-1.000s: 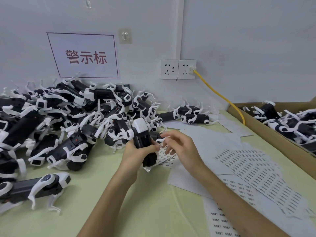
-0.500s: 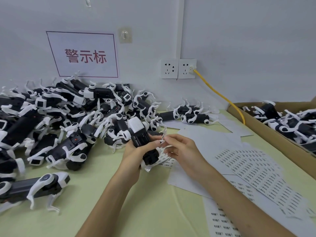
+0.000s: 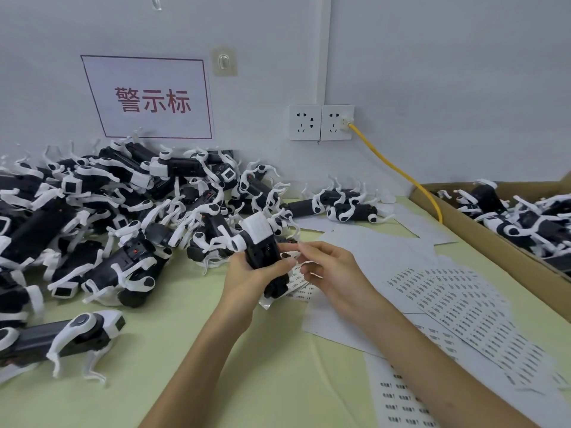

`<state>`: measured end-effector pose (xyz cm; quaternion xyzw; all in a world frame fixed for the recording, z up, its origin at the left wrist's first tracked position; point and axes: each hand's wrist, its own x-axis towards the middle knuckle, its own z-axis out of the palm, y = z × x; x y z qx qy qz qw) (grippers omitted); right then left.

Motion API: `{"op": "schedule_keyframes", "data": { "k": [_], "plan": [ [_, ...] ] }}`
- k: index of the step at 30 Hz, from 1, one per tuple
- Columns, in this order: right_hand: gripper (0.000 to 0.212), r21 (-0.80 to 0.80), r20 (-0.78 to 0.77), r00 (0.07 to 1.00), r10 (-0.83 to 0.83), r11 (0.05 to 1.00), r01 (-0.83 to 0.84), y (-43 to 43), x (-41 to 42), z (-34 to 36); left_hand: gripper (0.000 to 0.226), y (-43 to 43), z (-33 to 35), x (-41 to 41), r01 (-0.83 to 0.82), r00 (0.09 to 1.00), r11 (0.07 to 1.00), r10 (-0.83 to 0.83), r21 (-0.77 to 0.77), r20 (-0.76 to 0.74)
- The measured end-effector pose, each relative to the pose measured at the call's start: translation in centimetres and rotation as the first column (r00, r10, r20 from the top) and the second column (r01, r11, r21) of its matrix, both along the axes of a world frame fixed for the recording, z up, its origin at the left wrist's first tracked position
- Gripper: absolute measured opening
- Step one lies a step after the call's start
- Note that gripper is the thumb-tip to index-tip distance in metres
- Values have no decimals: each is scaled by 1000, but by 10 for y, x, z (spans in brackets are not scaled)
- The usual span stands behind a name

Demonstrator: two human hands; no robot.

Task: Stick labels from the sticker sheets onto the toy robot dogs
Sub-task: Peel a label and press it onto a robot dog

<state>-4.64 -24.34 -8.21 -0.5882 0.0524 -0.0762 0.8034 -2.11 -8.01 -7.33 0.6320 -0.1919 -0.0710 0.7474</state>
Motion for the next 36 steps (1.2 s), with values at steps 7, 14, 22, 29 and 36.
{"op": "schedule_keyframes", "data": {
  "k": [7, 14, 22, 29, 36],
  "plan": [
    [6, -207, 61, 975, -215, 953, 223, 1, 1, 1, 19, -4, -3, 3, -5, 999, 997, 2, 80, 39],
    [6, -77, 79, 933, -352, 931, 358, -6, 2, 4, 49, -2, 2, 5, 80, 929, 921, -208, -382, -307],
    [13, 136, 118, 971, -208, 972, 192, -7, -2, 13, 24, 7, 5, 12, 88, 926, 757, -302, -648, -226],
    [23, 338, 153, 988, 31, 938, -81, -2, -9, 21, 24, 5, 1, 13, -68, 943, 795, -147, -603, -300],
    [24, 485, 214, 956, 202, 827, -284, 7, -13, 20, 8, 1, -1, 11, -192, 890, 782, -115, -593, -440]
  ]
}}
